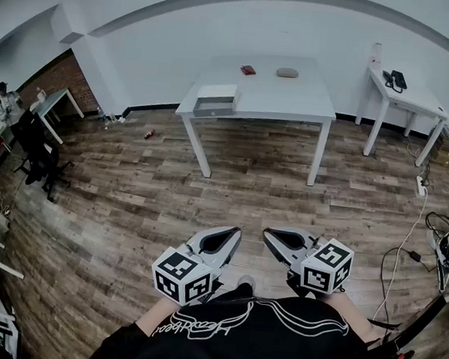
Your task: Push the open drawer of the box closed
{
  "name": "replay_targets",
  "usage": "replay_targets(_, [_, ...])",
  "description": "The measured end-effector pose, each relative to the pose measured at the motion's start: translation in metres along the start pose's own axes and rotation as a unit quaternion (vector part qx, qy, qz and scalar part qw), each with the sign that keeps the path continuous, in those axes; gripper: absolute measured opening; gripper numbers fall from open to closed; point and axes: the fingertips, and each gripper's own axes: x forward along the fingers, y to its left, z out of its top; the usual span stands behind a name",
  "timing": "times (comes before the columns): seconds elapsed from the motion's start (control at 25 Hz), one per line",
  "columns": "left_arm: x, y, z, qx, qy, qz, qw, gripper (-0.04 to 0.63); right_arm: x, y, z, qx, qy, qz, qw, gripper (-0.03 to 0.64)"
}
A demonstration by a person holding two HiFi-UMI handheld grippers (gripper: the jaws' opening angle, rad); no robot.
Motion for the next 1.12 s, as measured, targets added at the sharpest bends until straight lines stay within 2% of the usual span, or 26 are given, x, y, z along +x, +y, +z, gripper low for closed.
replay_targets(0.4, [0.037,0.045,0.0,0.001,-0.003,-0.009,1.0,0.008,0.026,-0.046,0.001,-0.002,0.0,-0.019,1.0,0.008])
replay_targets(0.64, [0.071,0.098,-0.003,-0.012,0.0,-0.019,0.9997,0.008,0.064,-0.095,0.0,0.004,0.014,-0.031,0.999,0.008])
replay_targets(0.84, [0.113,0.173,0.004,-0.027,0.009,-0.024,0.9993,0.008,0.117,-0.158,0.011,0.023,0.023,-0.044,0.998,0.008])
replay_targets(1.12, [0.185,0.326,0.036,-0.049,0.023,-0.02,0.9983,0.009,0.23,-0.27,0.049,0.045,0.028,-0.053,0.997,0.008])
